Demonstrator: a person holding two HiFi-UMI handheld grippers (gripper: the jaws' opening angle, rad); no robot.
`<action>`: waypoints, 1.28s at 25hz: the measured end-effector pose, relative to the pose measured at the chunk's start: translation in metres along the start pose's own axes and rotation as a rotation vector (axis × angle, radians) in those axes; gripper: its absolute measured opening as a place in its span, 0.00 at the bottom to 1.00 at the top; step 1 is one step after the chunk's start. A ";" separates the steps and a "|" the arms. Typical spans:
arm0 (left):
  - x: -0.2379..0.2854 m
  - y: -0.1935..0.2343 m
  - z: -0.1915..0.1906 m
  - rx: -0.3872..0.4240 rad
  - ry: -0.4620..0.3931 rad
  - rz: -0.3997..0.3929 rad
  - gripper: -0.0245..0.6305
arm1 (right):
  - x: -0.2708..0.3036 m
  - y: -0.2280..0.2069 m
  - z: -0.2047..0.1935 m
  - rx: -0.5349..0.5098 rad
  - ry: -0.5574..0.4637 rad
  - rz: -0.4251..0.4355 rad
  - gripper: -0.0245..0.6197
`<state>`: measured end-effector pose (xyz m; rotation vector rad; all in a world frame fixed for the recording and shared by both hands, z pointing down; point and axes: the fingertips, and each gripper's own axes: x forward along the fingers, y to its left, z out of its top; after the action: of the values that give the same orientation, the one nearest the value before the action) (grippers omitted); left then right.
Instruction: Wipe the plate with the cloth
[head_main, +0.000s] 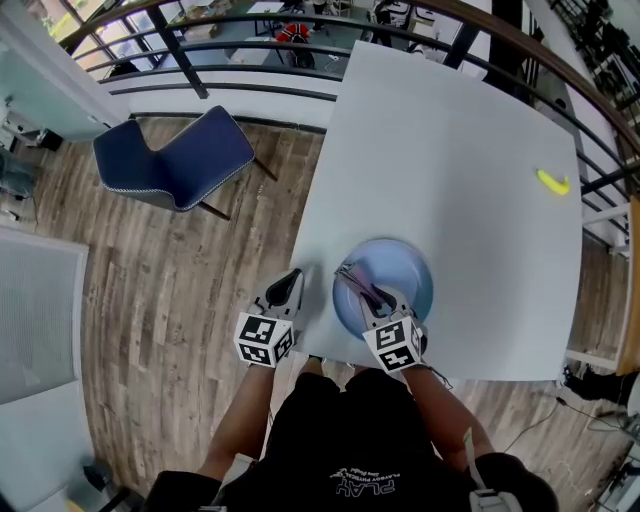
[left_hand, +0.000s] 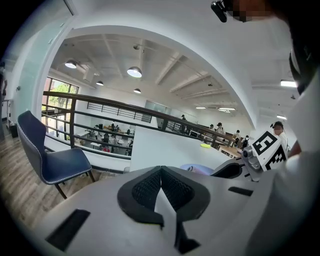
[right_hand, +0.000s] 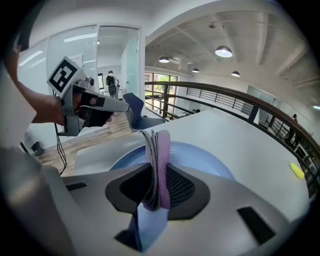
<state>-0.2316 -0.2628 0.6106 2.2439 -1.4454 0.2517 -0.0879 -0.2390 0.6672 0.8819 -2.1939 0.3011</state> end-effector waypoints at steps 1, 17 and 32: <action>0.001 -0.001 -0.001 -0.003 0.002 -0.004 0.06 | 0.001 -0.002 0.000 0.005 0.000 -0.003 0.19; 0.019 -0.028 -0.018 -0.003 0.053 -0.089 0.06 | 0.003 -0.057 -0.010 0.100 0.028 -0.125 0.19; 0.035 -0.049 -0.020 0.028 0.091 -0.147 0.06 | -0.012 -0.108 -0.033 0.201 0.054 -0.239 0.19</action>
<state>-0.1709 -0.2652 0.6283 2.3166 -1.2306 0.3238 0.0089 -0.2973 0.6755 1.2195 -2.0076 0.4286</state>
